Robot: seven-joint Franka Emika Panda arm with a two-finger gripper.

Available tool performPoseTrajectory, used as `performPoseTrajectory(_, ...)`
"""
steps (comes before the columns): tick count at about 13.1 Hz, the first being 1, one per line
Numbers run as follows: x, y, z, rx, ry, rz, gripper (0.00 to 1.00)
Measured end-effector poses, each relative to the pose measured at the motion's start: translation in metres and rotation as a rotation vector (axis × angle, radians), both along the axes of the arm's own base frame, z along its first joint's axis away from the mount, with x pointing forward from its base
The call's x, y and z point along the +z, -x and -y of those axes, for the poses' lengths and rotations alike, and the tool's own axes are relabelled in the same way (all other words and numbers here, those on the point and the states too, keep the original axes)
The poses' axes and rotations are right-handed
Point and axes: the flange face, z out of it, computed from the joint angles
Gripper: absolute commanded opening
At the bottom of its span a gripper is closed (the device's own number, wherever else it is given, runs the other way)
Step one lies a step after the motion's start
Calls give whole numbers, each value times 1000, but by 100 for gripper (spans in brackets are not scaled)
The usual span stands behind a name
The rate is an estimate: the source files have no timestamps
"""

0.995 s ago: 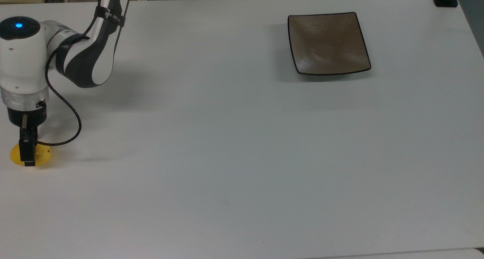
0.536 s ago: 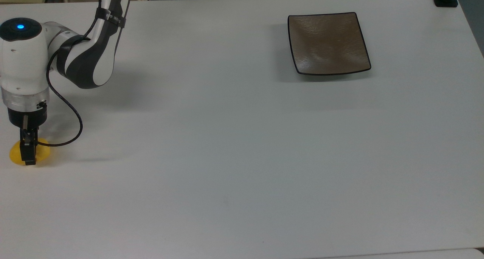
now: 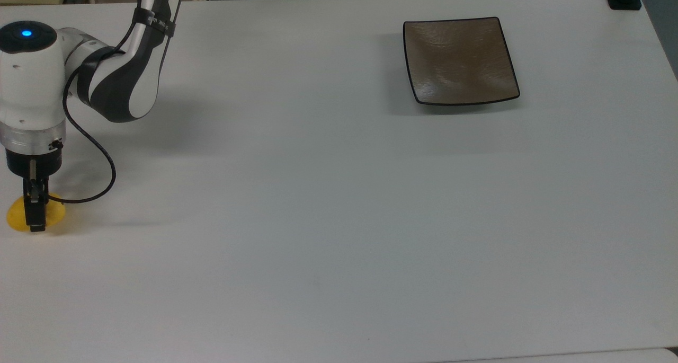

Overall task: Put potatoes on a ceramic plate
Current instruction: 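Close the gripper around the yellow potato, then lift the potato and carry it over the brown square plate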

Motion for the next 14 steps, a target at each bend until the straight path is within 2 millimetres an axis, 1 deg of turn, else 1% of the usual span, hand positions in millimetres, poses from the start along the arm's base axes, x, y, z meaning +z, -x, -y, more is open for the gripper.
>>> performPoseTrajectory(2,22,-1,-2,25,25,16,2)
performPoseTrajectory(3,37,-2,-5,38,35,29,2)
performPoseTrajectory(4,60,-2,-16,68,41,41,2)
performPoseTrajectory(5,75,-2,-25,92,39,37,3)
performPoseTrajectory(7,122,3,-63,177,12,-4,3)
performPoseTrajectory(8,145,8,-85,225,-4,-33,3)
performPoseTrajectory(10,178,20,-118,309,-24,-83,3)
performPoseTrajectory(11,205,33,-147,375,-37,-120,3)
performPoseTrajectory(12,220,43,-166,421,-42,-144,3)
performPoseTrajectory(14,247,66,-212,529,-53,-198,3)
